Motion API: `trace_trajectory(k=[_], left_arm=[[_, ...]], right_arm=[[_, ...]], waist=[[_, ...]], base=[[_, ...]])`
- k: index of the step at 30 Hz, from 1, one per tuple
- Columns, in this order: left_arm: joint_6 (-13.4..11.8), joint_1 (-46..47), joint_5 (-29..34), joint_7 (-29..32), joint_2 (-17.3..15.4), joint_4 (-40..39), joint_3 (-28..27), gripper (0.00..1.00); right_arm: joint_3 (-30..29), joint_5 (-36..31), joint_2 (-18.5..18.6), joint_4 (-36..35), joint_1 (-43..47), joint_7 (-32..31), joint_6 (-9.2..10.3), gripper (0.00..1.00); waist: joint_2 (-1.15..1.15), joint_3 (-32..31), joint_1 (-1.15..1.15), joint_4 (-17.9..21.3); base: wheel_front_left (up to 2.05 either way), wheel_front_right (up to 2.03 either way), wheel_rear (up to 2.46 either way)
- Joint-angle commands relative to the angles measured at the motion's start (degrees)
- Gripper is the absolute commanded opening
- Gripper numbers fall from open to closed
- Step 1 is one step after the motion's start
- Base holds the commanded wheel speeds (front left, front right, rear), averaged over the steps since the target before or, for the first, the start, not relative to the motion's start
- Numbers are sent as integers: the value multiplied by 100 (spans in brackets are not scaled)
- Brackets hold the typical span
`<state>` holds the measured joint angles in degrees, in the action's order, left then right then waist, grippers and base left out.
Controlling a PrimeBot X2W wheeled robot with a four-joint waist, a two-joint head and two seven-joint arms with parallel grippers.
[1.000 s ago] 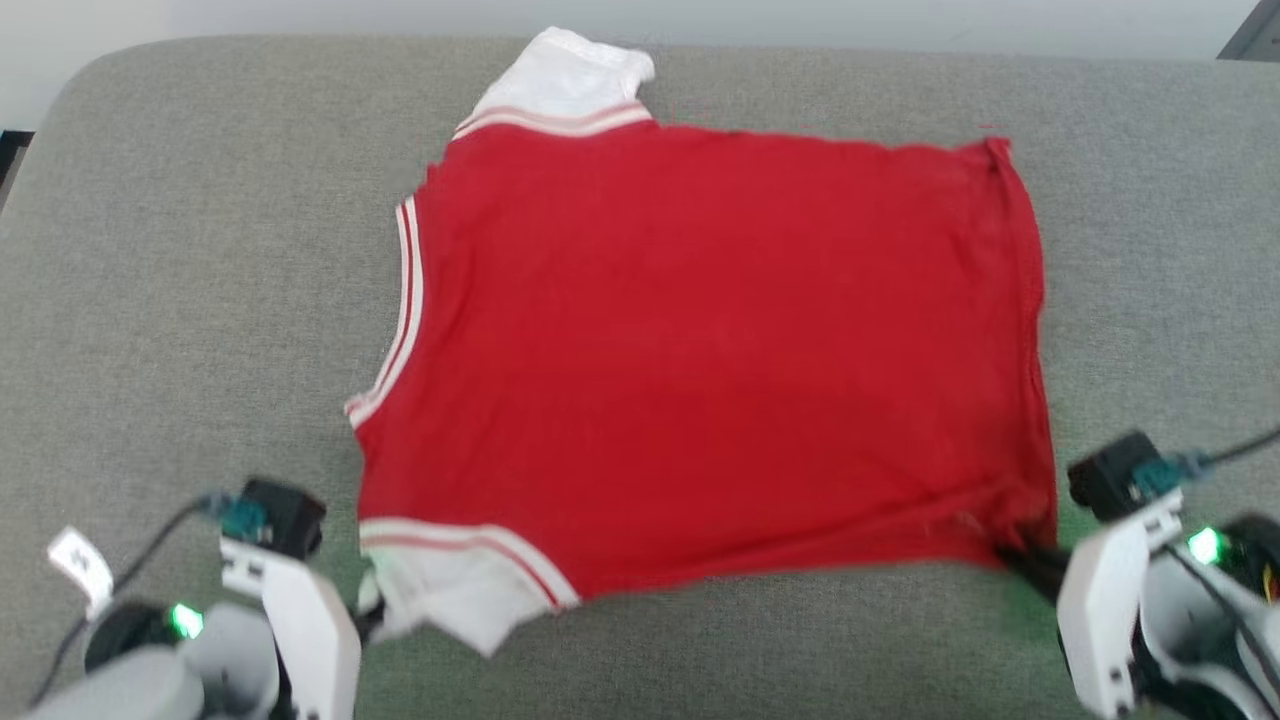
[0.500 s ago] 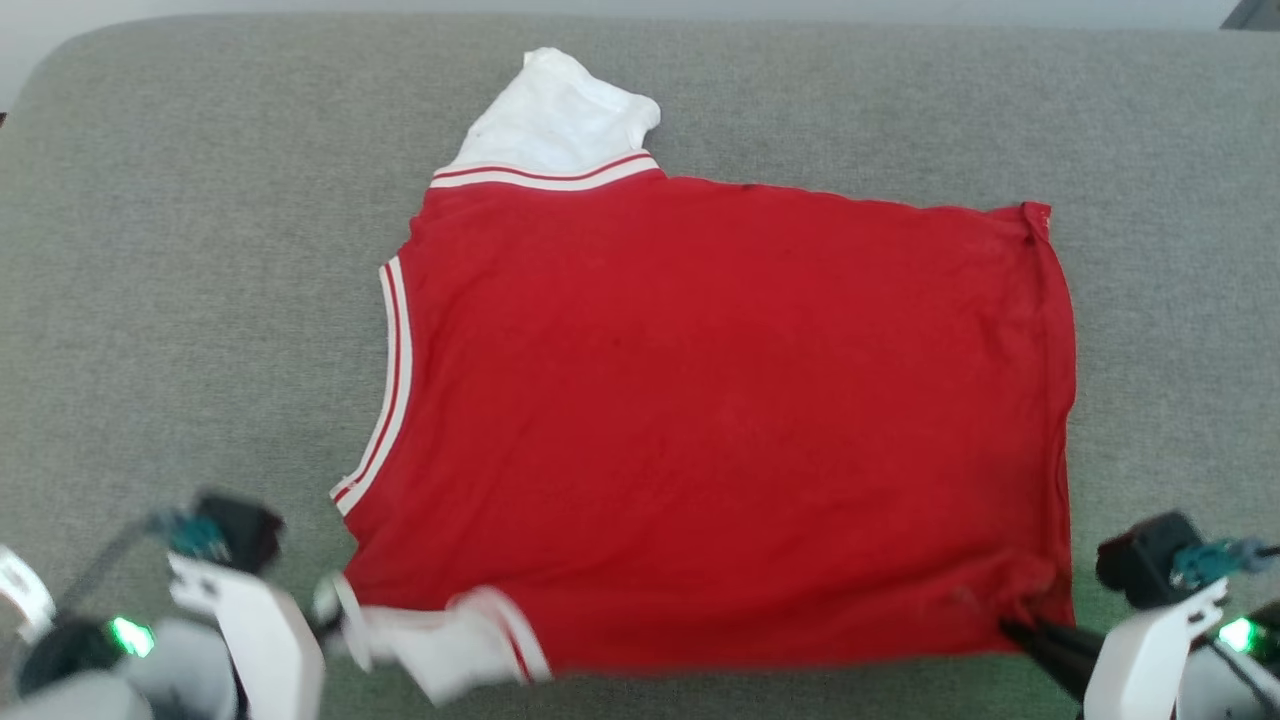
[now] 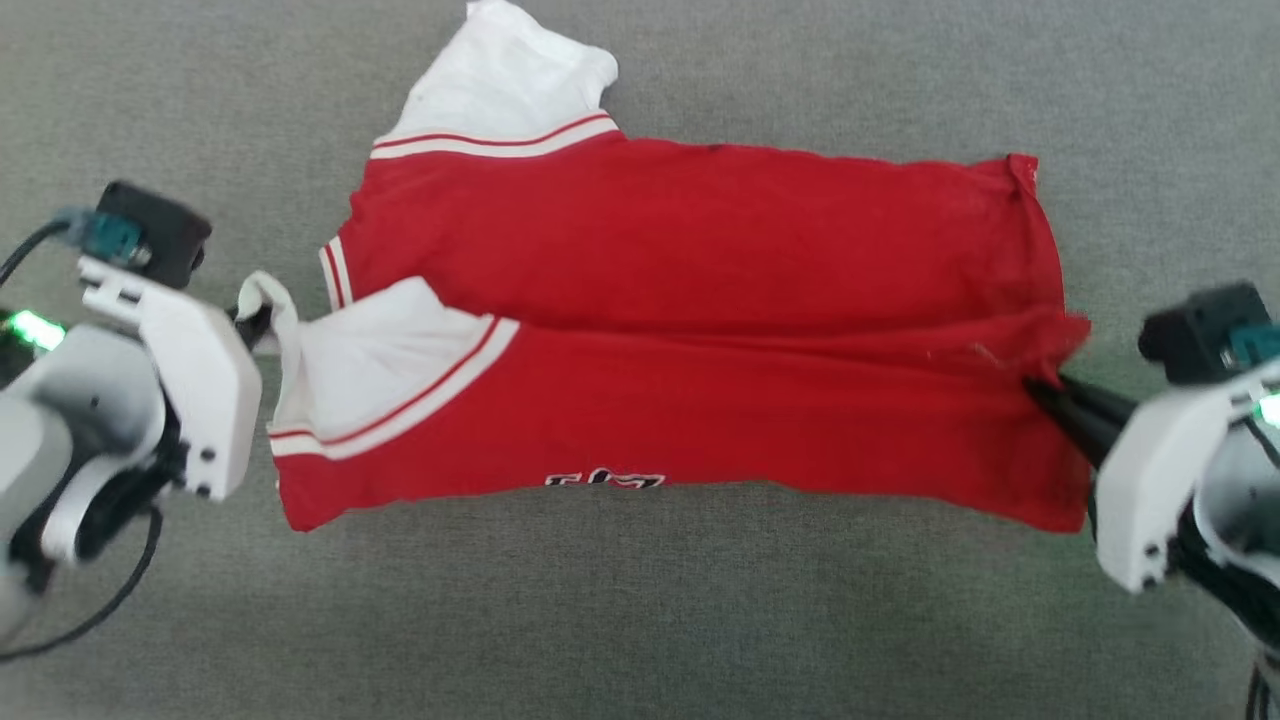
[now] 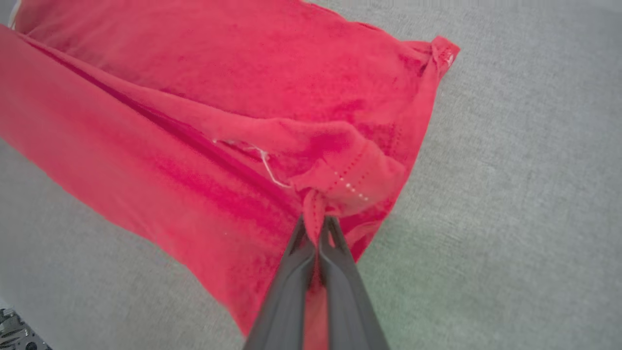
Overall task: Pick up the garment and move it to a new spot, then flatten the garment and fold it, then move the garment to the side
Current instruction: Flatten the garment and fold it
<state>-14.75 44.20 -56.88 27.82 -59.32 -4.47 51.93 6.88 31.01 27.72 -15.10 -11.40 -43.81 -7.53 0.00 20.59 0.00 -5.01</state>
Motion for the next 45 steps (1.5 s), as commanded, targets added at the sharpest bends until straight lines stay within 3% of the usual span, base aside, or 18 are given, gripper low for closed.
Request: trace_trajectory(k=[1, 9, 13, 14, 15, 16, 17, 24, 31, 37, 38, 45], left_arm=[[198, 242, 129, 74, 218, 436, 75, 0], [1059, 836, 31, 136, 1461, 2746, 336, 0], [1288, 875, -161, 215, 1813, 3581, 357, 2], [1302, 880, -229, 255, 1868, 3753, 336, 29], [1343, 901, -248, 277, 1913, 3867, 324, 48], [1341, 939, -304, 248, 1941, 3953, 273, 91], [1334, 977, -357, 249, 1953, 4010, 226, 100], [1274, 1069, -403, 220, 1743, 3649, 82, 100], [577, 577, -638, 451, 1067, 2286, -111, 100], [-284, -188, -953, 711, 410, 685, -143, 100], [-537, -432, -1023, 746, 261, 315, -146, 100], [-1088, -1160, -1324, 654, 2, -127, -126, 100]], right_arm=[[100, -65, -25, 308, -319, 90, 8, 0], [897, 9, -204, 2006, -1444, 300, 8, 0], [1223, 77, -238, 2527, -1715, 364, 8, 0], [1258, 59, -216, 2642, -1763, 365, 14, 28], [1302, 70, -198, 2708, -1809, 377, 15, 58], [1341, 111, -180, 2727, -1859, 421, 17, 95], [1331, 122, -156, 2746, -1898, 456, 18, 100], [1085, 165, -25, 2505, -1854, 768, 13, 100], [348, -85, -207, 1948, -1500, 1268, 7, 100], [-319, -504, -652, 1248, -1071, 1684, 7, 100], [-520, -679, -832, 1001, -910, 1825, 7, 100], [-989, -1105, -1506, 302, -387, 2036, 7, 100]], waist=[[0, 97, 0, 51], [0, 308, 0, 129], [0, 330, 0, 153], [0, 322, 0, 153], [0, 311, 0, 151], [0, 296, 0, 148], [0, 277, 0, 141], [0, 97, 0, 81], [0, -123, 0, 81], [0, -180, 0, 155], [0, -196, 0, 211], [0, -221, 0, 510]], base=[[0, 0, 0], [0, 0, 0], [0, 0, 0], [0, 0, 0], [0, 0, 0], [0, 0, 0], [0, 0, 0], [0, 0, 0], [0, 0, 0], [0, 0, 0], [0, 0, 0], [0, 0, 0]])
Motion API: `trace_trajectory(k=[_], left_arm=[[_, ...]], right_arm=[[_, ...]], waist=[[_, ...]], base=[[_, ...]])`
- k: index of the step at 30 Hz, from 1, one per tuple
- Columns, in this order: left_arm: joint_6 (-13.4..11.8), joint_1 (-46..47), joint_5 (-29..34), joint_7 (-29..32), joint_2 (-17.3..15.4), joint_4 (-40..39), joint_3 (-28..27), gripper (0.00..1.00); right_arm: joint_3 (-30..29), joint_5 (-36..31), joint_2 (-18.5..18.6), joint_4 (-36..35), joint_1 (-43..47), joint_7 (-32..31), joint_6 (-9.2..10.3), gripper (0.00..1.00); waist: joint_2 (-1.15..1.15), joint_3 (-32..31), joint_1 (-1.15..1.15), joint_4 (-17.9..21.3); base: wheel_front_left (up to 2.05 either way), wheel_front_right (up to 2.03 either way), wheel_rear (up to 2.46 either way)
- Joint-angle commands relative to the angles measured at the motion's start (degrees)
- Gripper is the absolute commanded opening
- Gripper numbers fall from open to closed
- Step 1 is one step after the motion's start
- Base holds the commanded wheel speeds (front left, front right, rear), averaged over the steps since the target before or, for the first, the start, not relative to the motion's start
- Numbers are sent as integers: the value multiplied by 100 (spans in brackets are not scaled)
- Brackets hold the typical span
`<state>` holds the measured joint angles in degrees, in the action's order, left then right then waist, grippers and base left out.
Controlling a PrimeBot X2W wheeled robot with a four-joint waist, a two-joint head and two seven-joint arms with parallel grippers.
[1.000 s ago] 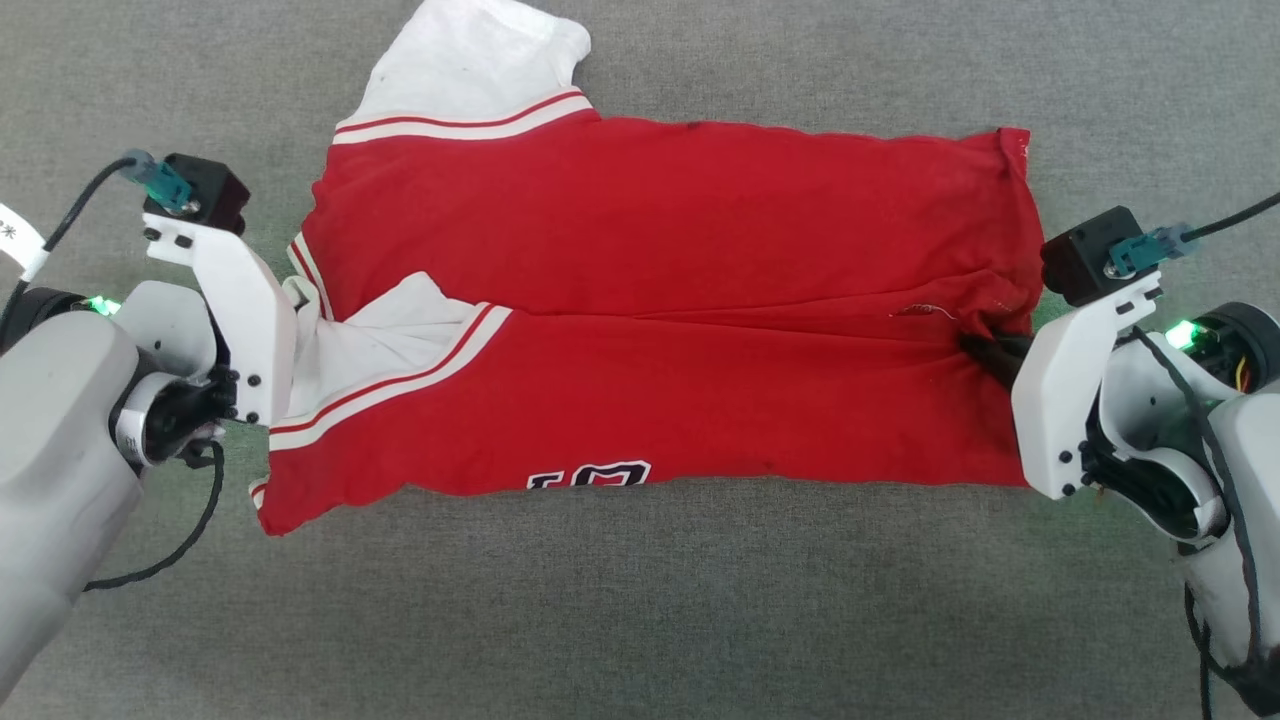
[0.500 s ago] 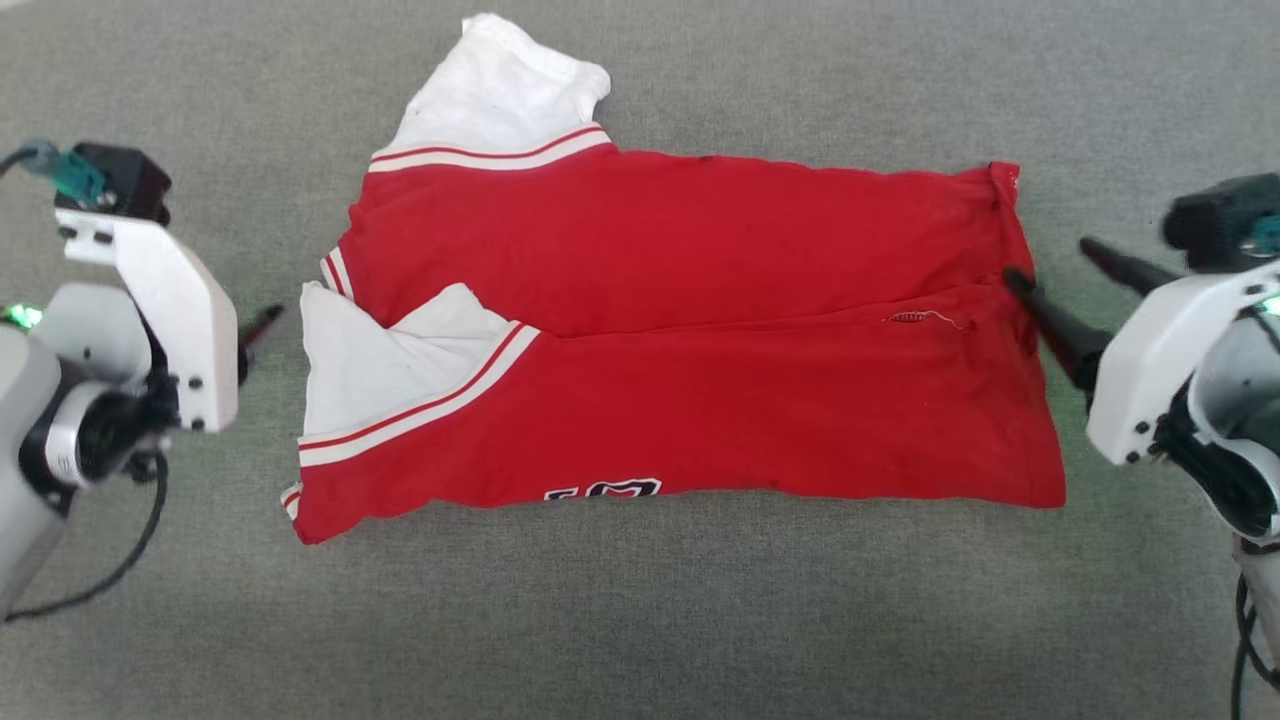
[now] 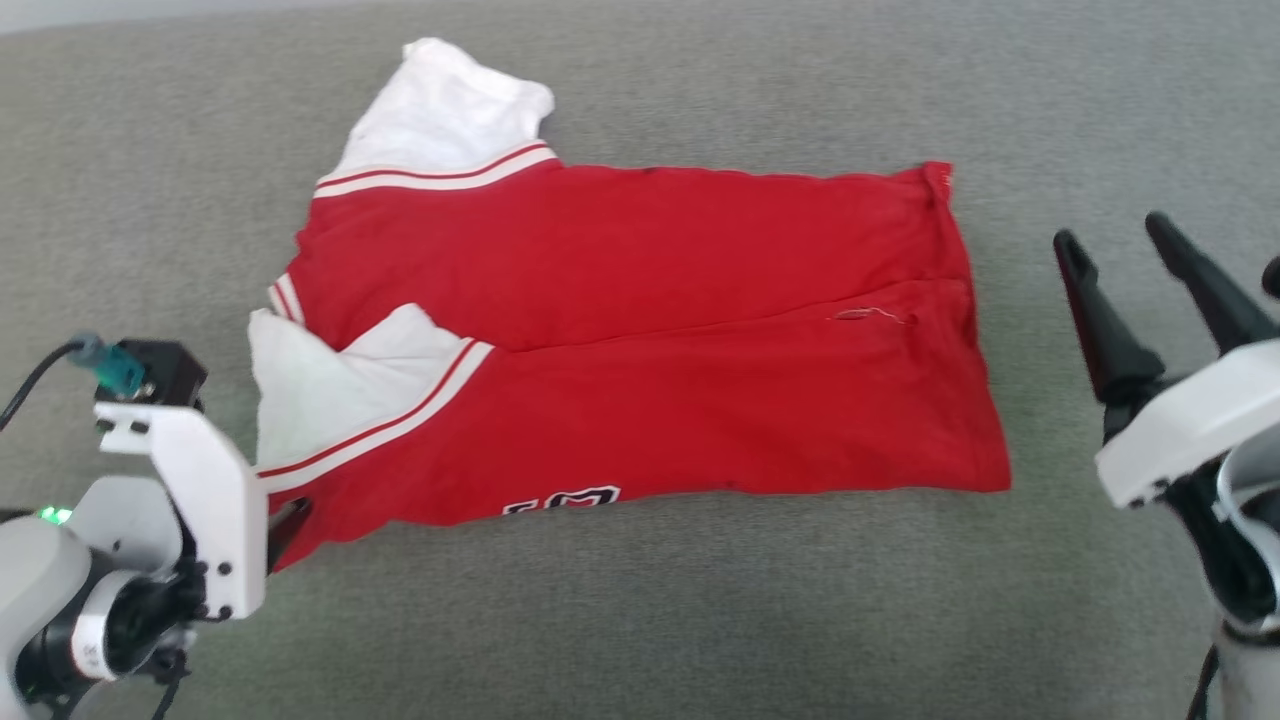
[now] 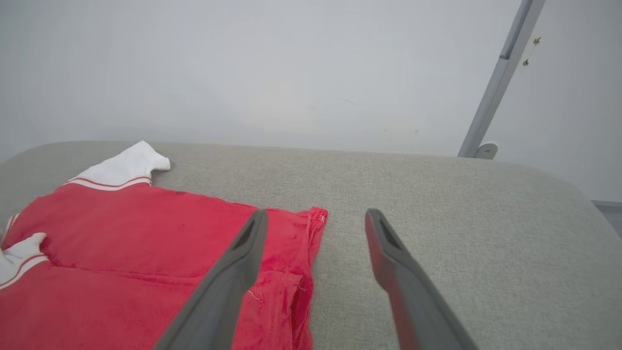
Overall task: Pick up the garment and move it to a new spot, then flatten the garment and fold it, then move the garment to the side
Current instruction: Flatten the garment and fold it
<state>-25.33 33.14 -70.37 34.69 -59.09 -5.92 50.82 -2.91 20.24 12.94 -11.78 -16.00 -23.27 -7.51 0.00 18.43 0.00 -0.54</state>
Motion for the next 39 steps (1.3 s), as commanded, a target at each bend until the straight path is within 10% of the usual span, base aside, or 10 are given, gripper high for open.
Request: trace_trajectory(k=[1, 12, 14, 34, 35, 36, 39], left_arm=[[-51, -115, -31, -60, -23, 79, -27, 100], [417, -238, -283, -37, 410, 1480, 113, 100], [564, -217, -343, -6, 590, 1712, 120, 0], [810, 376, 9, 40, 1398, 1790, 373, 0], [800, 388, 9, 29, 1441, 1798, 363, 0], [798, 406, 19, 24, 1478, 1800, 368, 0], [799, 472, 77, 1, 1523, 1780, 373, 0]], right_arm=[[-26, -48, -88, -93, 150, -49, 4, 100], [35, 122, -328, -358, 871, -883, 4, 100], [111, 264, -360, -291, 930, -1122, 4, 100], [719, 32, -444, 1740, -156, -3549, 3, 100], [809, 51, -440, 1867, -173, -3625, 3, 67], [889, 50, -408, 1959, -186, -3674, 2, 0], [943, 171, -296, 2055, -258, -3673, 2, 0]], waist=[[0, -6, 0, 108], [0, 78, 0, 347], [0, 95, 0, 358], [0, 422, 0, -132], [0, 425, 0, -150], [0, 429, 0, -172], [0, 439, 0, -221]], base=[[0, 0, 0], [0, 0, 0], [0, 0, 0], [0, 0, 0], [0, 0, 0], [0, 0, 0], [0, 0, 0]])
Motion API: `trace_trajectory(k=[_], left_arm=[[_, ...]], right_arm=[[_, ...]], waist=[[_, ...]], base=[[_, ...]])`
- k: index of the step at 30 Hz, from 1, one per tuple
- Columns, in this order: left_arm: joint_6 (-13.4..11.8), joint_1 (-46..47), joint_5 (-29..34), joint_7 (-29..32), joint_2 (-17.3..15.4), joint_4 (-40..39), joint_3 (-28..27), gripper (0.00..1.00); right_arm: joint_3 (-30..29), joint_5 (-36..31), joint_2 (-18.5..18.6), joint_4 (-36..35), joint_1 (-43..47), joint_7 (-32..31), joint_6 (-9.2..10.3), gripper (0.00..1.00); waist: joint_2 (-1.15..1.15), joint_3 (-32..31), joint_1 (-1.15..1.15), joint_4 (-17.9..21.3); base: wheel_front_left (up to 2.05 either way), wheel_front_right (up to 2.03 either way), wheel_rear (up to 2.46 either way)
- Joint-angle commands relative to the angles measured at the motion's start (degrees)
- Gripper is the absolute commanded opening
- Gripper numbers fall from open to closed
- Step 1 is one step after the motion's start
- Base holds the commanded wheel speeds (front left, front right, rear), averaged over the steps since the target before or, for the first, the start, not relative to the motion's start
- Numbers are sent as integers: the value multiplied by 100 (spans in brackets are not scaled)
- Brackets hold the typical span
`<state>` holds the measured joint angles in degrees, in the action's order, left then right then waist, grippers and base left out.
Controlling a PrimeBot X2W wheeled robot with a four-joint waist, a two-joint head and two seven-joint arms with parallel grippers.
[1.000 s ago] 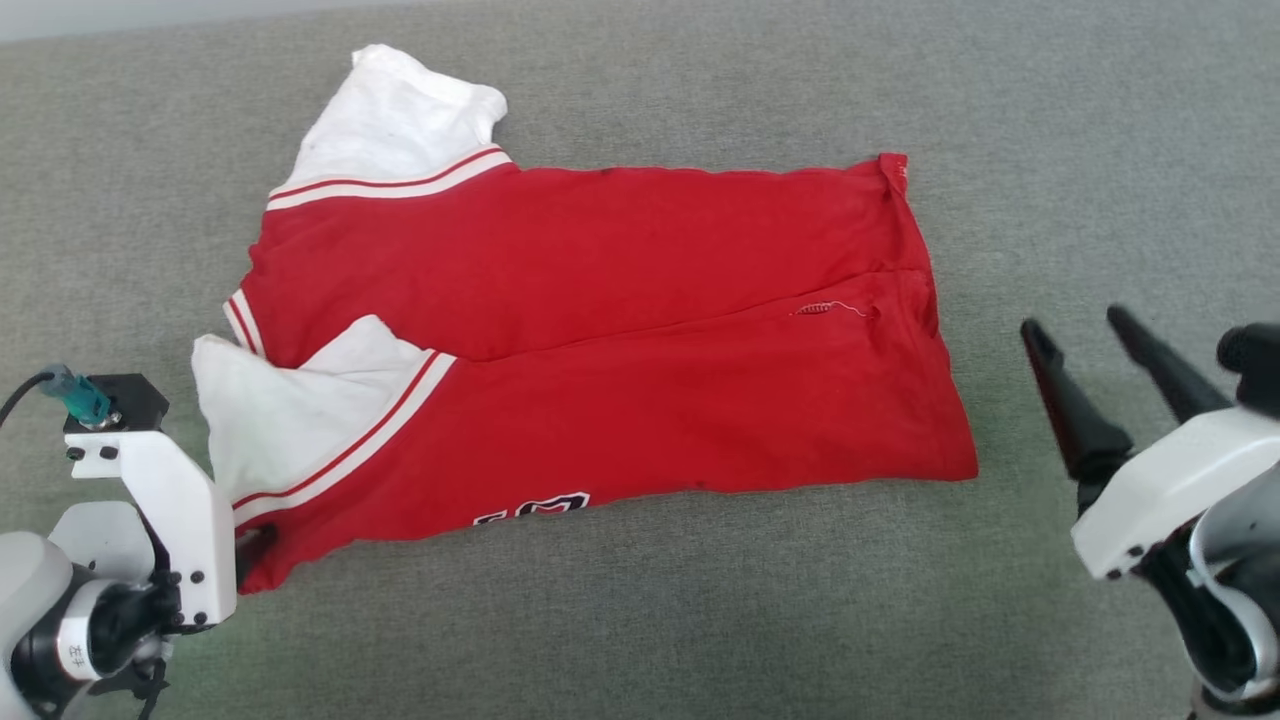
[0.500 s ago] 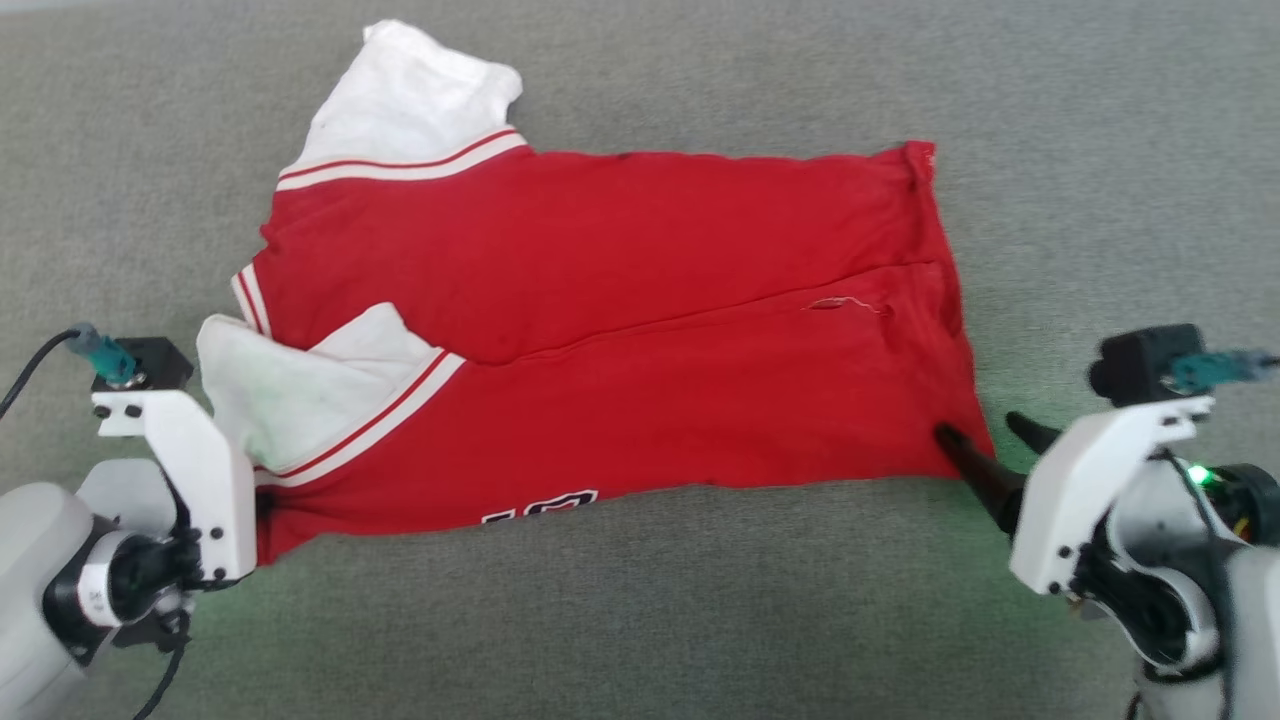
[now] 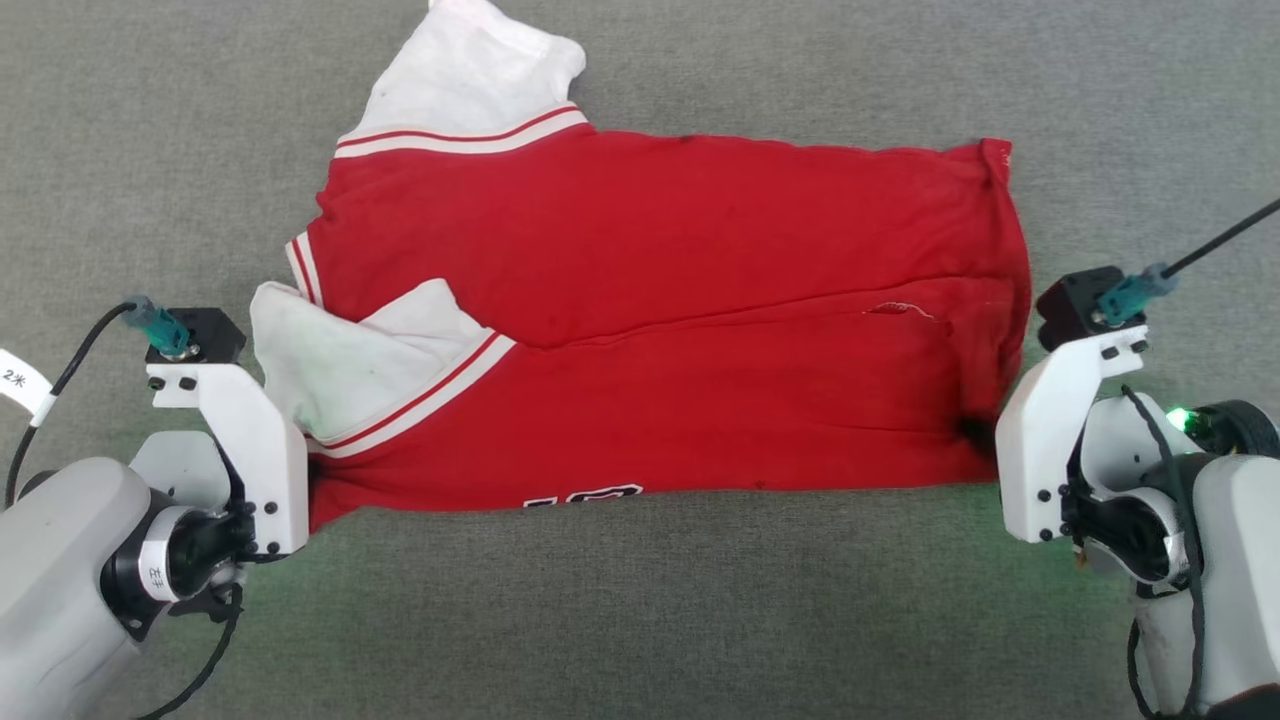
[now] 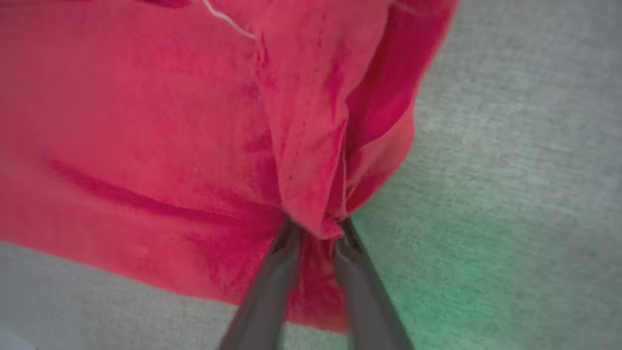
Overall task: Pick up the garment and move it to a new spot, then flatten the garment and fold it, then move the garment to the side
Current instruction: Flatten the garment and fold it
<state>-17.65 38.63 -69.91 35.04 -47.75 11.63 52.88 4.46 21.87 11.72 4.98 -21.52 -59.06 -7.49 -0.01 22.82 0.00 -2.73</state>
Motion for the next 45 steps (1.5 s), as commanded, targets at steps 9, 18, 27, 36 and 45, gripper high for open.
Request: trace_trajectory(k=[9, 18, 27, 36, 45], left_arm=[[-282, 6, 36, 245, -231, -738, 14, 0], [-989, -390, -77, 466, -1005, -1914, -62, 0], [-1044, -725, -202, 328, -870, -1793, 16, 29], [-974, -496, -246, 394, -1093, -1541, -158, 100], [-746, 198, 159, 553, -1871, -1991, -517, 100]], right_arm=[[-207, 289, 429, -636, 325, -476, 8, 0], [-616, 479, 476, -1788, 992, -1084, 7, 0], [-701, 405, 244, -1782, 1381, -982, 7, 0], [-615, 377, 297, -1676, 1357, -328, 8, 100], [-1190, 254, -214, -2799, 1451, 971, 2, 100]], waist=[[1, -74, 0, -78], [1, -65, 0, -71], [1, 61, 0, -15], [1, -64, 0, 107], [1, -209, 0, 562]], base=[[0, 0, 0], [0, 0, 0], [0, 0, 0], [0, 0, 0], [0, 0, 0]])
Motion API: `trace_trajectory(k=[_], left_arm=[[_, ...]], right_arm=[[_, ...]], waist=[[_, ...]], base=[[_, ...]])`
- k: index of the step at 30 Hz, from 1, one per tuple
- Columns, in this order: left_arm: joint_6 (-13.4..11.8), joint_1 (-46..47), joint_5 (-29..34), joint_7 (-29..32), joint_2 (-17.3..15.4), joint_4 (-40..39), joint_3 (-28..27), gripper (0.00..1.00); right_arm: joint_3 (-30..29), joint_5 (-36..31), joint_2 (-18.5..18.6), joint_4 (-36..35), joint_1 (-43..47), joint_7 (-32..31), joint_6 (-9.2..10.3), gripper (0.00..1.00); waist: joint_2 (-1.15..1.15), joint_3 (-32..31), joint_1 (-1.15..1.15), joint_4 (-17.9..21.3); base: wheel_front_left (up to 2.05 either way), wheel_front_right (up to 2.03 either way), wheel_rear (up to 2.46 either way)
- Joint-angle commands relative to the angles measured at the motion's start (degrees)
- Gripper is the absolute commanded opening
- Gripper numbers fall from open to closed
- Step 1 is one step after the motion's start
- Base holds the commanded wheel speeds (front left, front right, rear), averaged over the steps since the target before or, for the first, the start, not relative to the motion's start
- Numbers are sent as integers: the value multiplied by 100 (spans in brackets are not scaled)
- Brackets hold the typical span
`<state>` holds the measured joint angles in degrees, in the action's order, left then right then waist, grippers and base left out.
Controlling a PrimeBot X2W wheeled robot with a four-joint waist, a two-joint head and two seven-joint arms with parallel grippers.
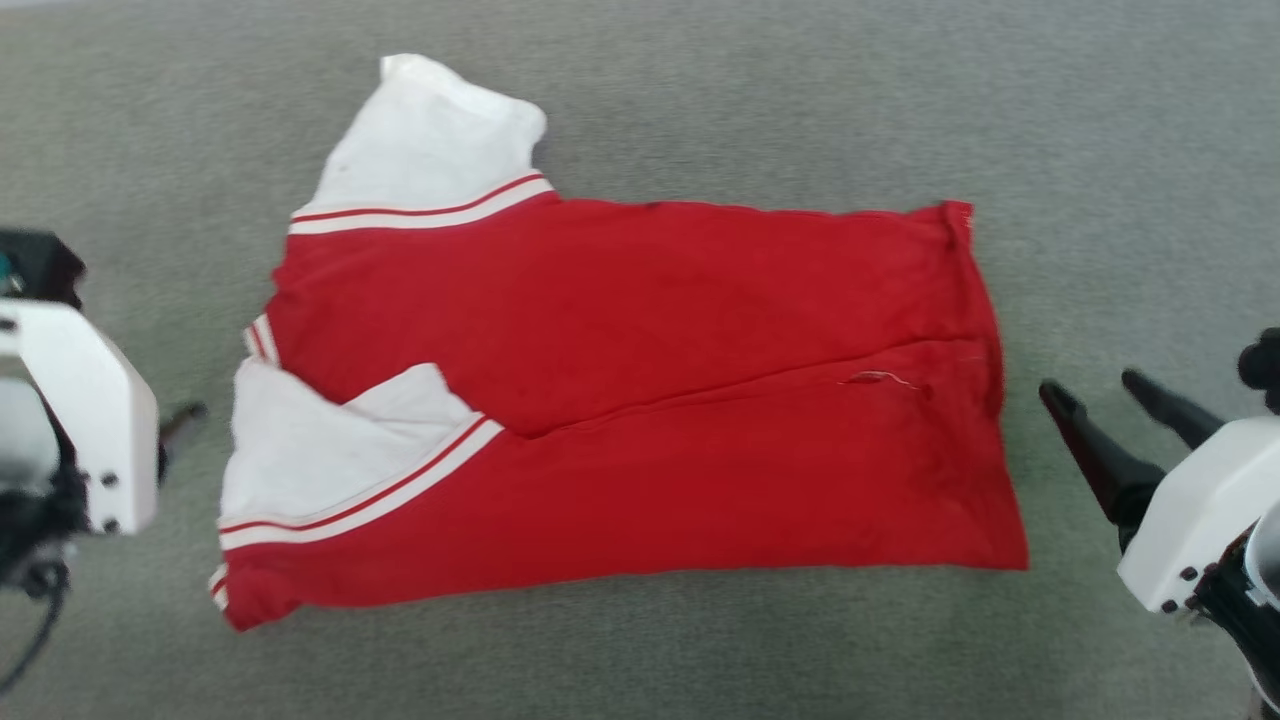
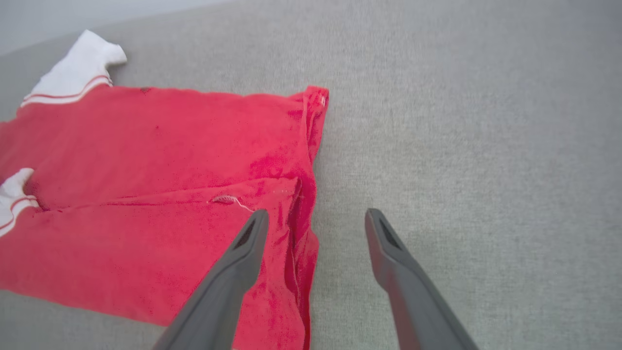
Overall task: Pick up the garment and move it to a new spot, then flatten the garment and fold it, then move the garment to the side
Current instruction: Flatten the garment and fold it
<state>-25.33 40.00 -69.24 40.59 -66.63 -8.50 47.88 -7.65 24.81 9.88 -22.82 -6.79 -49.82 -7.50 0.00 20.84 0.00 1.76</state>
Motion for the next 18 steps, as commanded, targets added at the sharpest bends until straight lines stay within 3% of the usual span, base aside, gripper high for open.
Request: trace_trajectory(k=[1, 11, 18], left_arm=[[120, 178, 131, -34, 23, 101, -53, 100], [1398, 1431, 833, -297, 560, 1678, -101, 100], [2038, 2318, 1210, -352, 923, 2899, -88, 100]], right_arm=[[14, -76, -84, -85, -70, 284, 3, 100], [185, -530, -594, 198, -444, 2749, 3, 100], [638, -419, -685, 564, -599, 3388, 3, 100]], waist=[[0, 1, 0, 186], [0, 288, 0, 1055], [0, 662, 0, 1568]], base=[[0, 0, 0], [0, 0, 0], [0, 0, 0]])
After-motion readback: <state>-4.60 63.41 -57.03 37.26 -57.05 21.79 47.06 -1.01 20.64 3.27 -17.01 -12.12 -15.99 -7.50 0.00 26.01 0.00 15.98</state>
